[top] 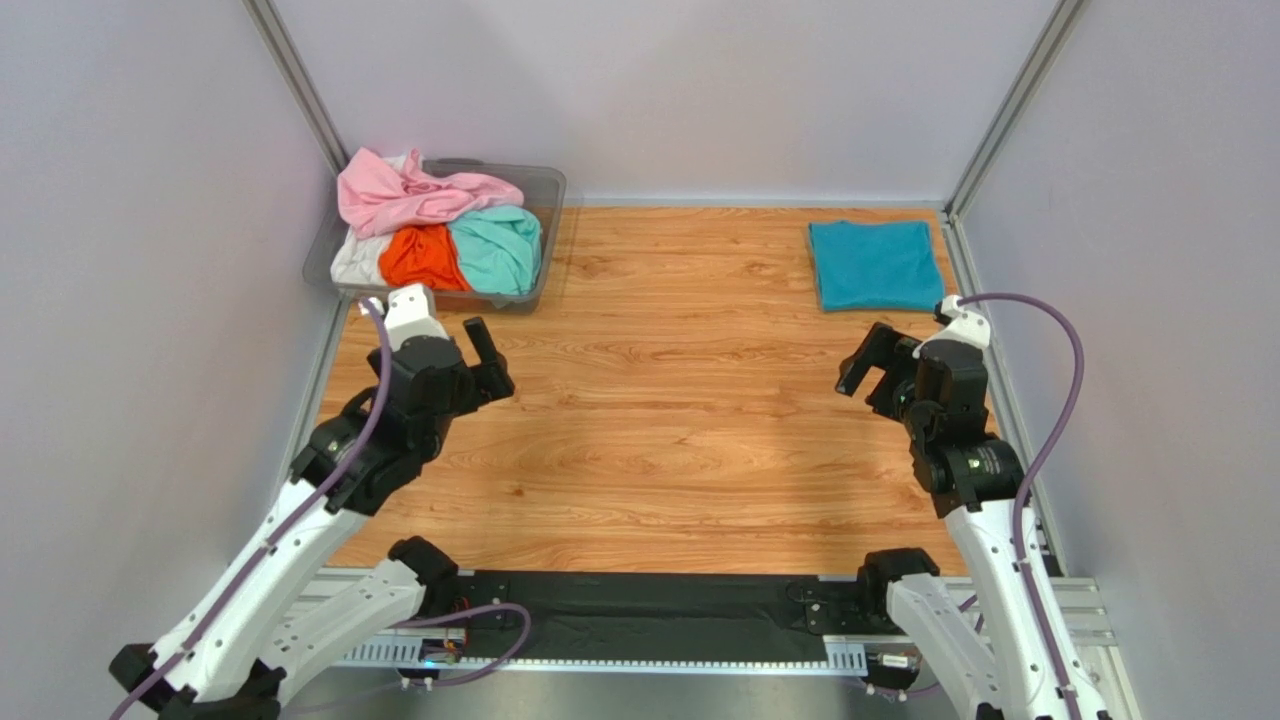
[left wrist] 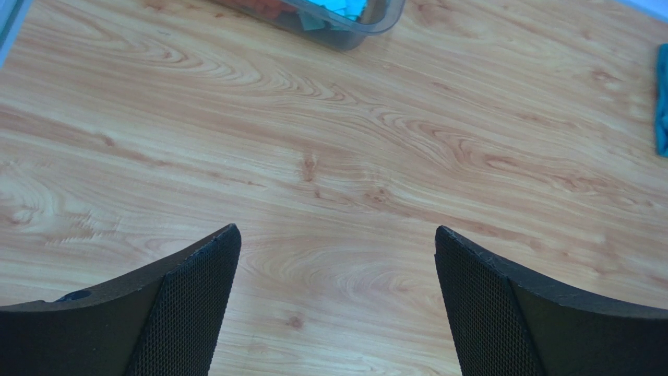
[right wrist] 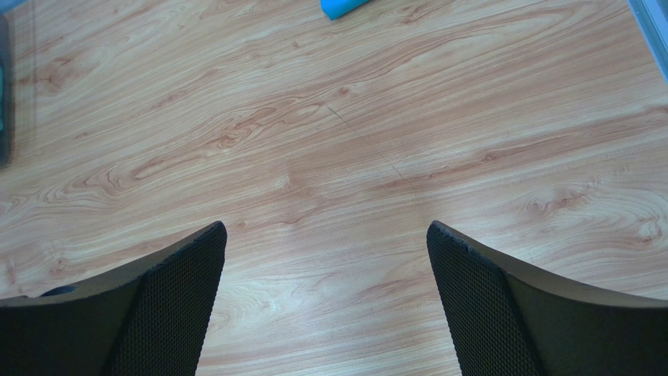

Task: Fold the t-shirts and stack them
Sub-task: Grab the tshirt from the pile

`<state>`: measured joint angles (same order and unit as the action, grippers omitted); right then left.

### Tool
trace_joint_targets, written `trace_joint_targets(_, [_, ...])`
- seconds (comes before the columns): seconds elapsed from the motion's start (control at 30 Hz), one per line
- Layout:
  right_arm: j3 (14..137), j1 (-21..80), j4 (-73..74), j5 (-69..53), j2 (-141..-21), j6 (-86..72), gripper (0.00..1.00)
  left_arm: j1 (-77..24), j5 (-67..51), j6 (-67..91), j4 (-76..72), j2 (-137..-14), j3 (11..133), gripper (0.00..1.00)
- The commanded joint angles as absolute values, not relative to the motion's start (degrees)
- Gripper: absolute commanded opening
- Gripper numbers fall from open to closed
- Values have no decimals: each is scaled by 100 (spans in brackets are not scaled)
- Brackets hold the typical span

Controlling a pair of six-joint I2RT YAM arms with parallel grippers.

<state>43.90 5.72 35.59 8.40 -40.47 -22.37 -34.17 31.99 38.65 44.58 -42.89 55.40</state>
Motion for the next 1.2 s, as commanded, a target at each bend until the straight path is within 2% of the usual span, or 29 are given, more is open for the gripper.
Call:
trace_joint_targets(0.0, [4544,589,3243,826,-3902,-2373,100,-3078,3071,3938,4175,-4824,5826,100])
trace_joint_targets(0.1, [4509,589,3243,721,-3911,-2347,100,-2392,2201,3789,3772,-5421,5941,100])
trace_joint_targets(0.27, [4509,589,3208,563,-4042,-2242,100,-1548,1750,3402,3050,-6754,6485,100])
trace_joint_targets(0.63, [4526,589,3190,536,-4315,-2162,100,-133,1512,2787,2575,-9789,9182,100])
trace_joint_targets(0.87, [4465,589,3120,501,-4394,-2136,100,237,1423,2216,2628,-11792,11143,100])
trace_joint_targets(1.07, [4474,589,3138,527,-4439,-2136,100,369,2144,1688,2680,-12979,12539,100])
trace_joint_targets(1.17, [4430,589,3111,571,-4465,-2171,100,396,2066,1696,2733,-13367,12822,90])
